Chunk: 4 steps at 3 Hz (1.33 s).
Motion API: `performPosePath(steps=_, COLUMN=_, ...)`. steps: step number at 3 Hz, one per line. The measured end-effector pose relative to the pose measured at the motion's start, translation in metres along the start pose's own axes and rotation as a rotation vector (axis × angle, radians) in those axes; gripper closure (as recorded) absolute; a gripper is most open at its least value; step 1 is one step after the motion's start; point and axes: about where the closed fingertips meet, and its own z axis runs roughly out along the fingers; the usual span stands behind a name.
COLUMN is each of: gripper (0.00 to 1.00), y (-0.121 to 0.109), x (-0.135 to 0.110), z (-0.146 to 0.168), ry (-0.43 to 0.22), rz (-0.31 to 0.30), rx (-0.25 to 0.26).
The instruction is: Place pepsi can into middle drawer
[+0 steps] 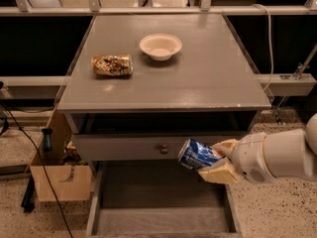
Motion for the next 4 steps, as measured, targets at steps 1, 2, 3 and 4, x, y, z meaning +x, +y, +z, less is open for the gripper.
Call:
performPosePath(steps=1, gripper=1.0, y=-0.012, x=0.014, z=0.031, ry=-0.019, rz=-0.008, rx=-0.039)
performPosePath(steps=2, gripper=1.0, y=-0.011, x=0.015, z=0.039, ry=-0.013, rz=-0.013, rx=-0.041)
performPosePath(steps=3, gripper=1.0, y=-0.018, x=0.038, z=0.06, ry=-0.04, rz=-0.009, rx=-0.046)
performPosePath(steps=4, gripper=1.0, y=-0.025, x=0.06, z=0.071, ry=-0.068, rz=0.004, rx=-0.055)
